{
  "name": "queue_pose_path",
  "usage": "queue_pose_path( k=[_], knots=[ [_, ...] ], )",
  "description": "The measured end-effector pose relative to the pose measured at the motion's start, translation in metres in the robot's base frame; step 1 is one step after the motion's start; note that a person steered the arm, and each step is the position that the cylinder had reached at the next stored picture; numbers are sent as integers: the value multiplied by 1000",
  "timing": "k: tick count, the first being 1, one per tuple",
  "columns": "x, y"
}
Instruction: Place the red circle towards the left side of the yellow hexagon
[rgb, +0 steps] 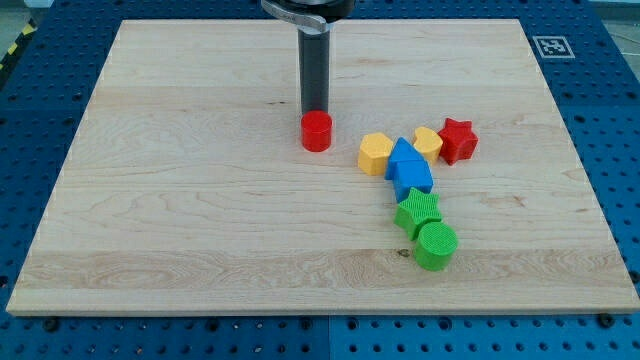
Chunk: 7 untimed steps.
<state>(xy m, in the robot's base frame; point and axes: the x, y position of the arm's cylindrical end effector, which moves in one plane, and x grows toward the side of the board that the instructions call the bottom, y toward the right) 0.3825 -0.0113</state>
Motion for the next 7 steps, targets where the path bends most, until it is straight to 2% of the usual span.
queue_pose_path(
  k=[3, 5, 7],
  knots=[
    [11, -59],
    [-1, -33],
    [9, -10]
  ],
)
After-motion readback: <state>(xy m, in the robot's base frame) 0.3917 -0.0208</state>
